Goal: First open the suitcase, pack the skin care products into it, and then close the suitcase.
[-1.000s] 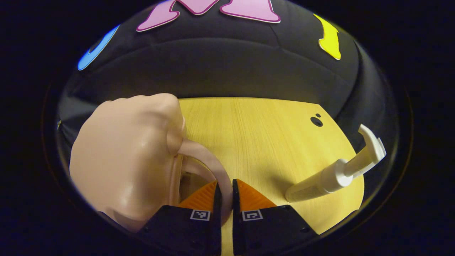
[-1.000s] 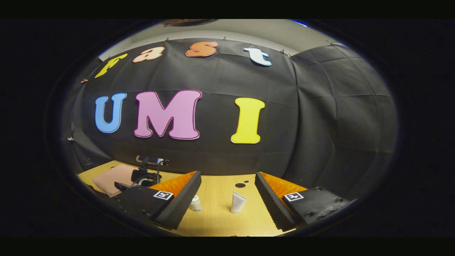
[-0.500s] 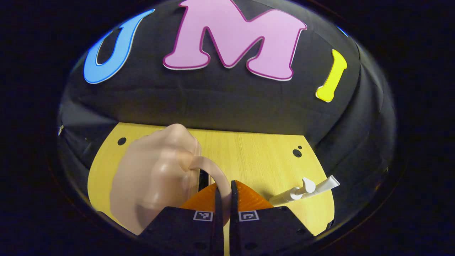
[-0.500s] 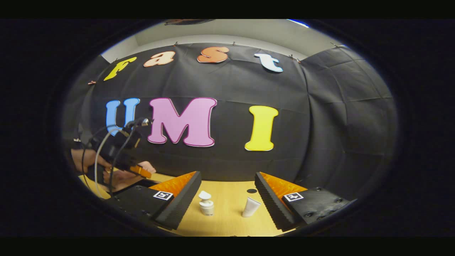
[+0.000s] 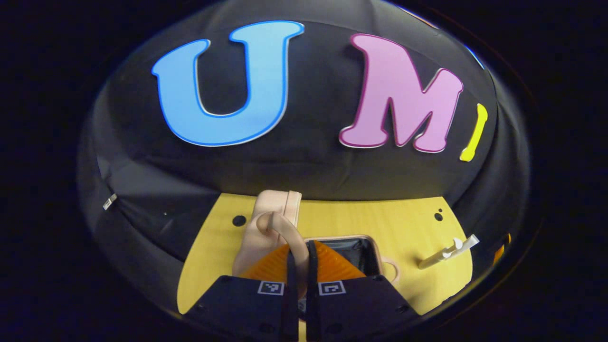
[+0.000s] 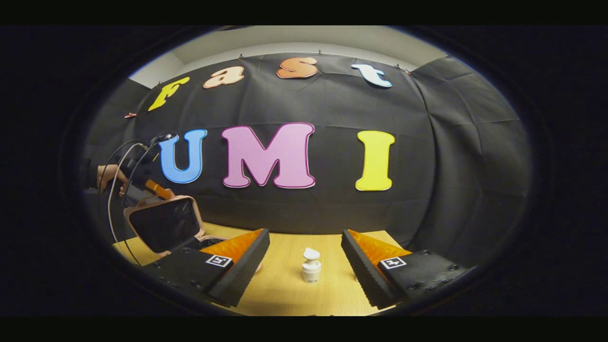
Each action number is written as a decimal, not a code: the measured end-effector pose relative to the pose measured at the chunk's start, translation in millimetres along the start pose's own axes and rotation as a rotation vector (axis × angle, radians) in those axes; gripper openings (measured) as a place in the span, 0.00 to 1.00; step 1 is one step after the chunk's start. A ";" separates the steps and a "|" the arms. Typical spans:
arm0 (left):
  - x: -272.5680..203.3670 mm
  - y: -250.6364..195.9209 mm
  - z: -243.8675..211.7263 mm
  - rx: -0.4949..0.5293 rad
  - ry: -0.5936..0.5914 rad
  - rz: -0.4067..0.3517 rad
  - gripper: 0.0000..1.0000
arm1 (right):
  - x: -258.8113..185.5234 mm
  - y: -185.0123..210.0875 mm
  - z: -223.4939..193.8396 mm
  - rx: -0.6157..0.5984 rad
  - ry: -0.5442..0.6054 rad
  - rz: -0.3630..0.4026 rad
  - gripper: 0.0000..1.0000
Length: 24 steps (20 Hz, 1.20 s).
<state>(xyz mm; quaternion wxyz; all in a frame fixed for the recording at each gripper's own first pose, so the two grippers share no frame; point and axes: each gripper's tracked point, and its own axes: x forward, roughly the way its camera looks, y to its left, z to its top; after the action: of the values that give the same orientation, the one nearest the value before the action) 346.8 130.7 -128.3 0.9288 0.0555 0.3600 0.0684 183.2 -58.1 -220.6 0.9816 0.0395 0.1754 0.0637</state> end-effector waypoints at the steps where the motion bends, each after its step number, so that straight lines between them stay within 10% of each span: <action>1: 3.7 32.4 -3.4 0.016 -0.004 0.031 0.12 | 0.1 3.1 -0.4 -0.012 0.002 -0.006 0.96; 5: 39.1 162.8 -27.8 0.005 -0.064 0.165 0.12 | 3.1 7.9 -6.1 0.022 0.030 -0.072 0.96; 9: 102.9 241.4 -99.5 -0.127 -0.029 0.138 0.11 | 3.7 10.7 -21.3 -0.001 0.030 -0.164 0.96; 19: 180.8 268.4 -185.3 -0.076 0.083 0.127 0.11 | 4.2 19.3 -57.5 -0.027 0.062 -0.255 0.97; 24: 128.0 301.1 -149.7 -0.064 -0.046 0.289 0.41 | -3.3 8.5 -48.5 -0.039 0.043 -0.259 0.96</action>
<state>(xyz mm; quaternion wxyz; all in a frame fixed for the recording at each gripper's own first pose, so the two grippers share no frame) 312.9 456.6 -277.0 0.9186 0.0785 0.3244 0.2117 162.2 -47.5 -264.1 0.9782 -0.0040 0.1987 -0.0596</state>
